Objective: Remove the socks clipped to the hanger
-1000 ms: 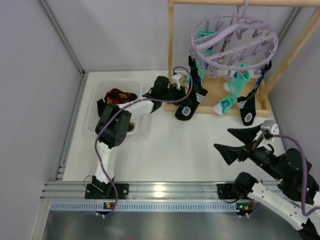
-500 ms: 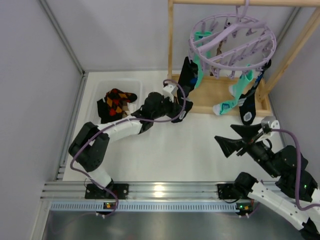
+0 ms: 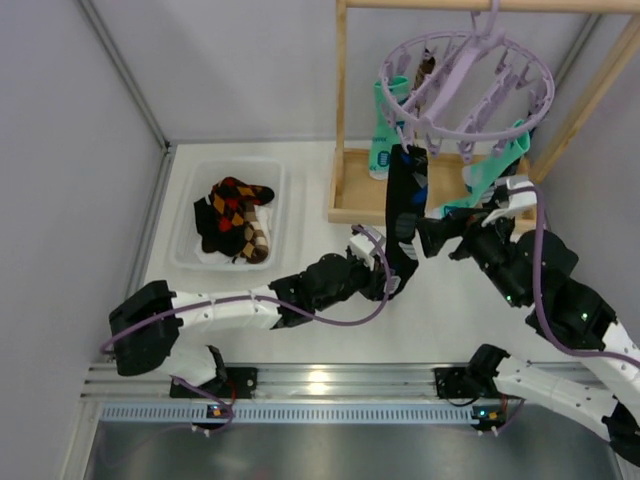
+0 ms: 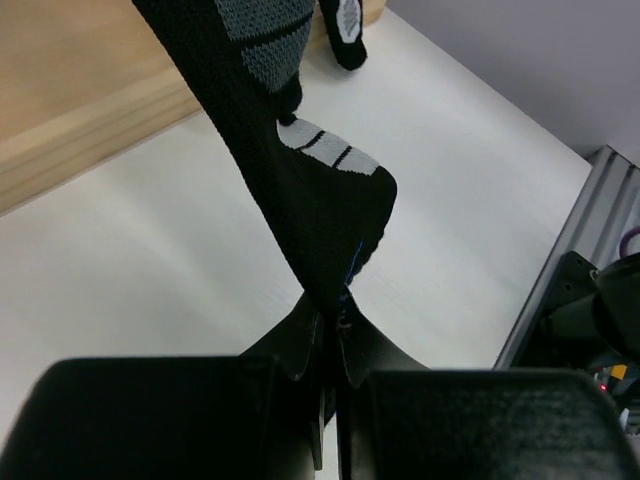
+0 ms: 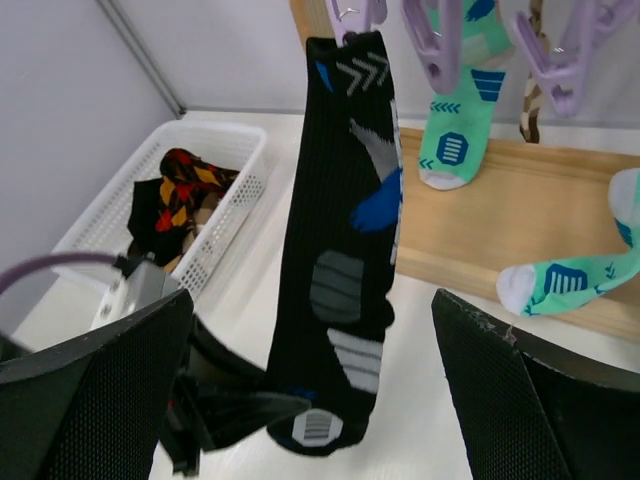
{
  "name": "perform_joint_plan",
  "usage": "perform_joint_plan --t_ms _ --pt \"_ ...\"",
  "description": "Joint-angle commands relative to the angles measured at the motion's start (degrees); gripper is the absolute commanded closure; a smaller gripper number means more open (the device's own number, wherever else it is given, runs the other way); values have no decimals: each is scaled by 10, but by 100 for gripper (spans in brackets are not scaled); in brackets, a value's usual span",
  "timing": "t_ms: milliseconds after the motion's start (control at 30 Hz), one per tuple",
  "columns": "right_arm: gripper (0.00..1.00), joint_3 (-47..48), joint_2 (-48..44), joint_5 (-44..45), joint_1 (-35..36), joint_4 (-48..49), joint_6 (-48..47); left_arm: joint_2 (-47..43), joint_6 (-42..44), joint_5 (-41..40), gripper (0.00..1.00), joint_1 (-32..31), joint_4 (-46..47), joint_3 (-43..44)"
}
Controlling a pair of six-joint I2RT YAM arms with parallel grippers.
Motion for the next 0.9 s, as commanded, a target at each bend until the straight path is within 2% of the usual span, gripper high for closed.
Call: perform_joint_plan --t_ms 0,67,233,333,367,400,500,867 --pt "1 61 54 29 -7 35 -26 0 12 -44 100 -39 33 12" --pt "0 88 80 26 -8 32 -41 10 19 -49 100 -64 33 29" --pt "1 187 166 66 -12 -10 -93 34 4 -32 100 -73 33 41" --pt "7 230 200 57 -48 -32 -106 31 -8 -61 100 -73 33 30" --pt "12 244 212 39 -64 -36 -105 23 -14 -85 100 -73 33 18" --pt "14 249 218 -22 -84 -41 -102 18 -21 -94 100 -73 33 11" --pt "19 258 240 -117 -179 -46 -101 -2 -26 -100 100 -72 33 -8" --pt "34 240 291 -246 -273 21 -111 -20 -28 -93 100 -72 33 -26"
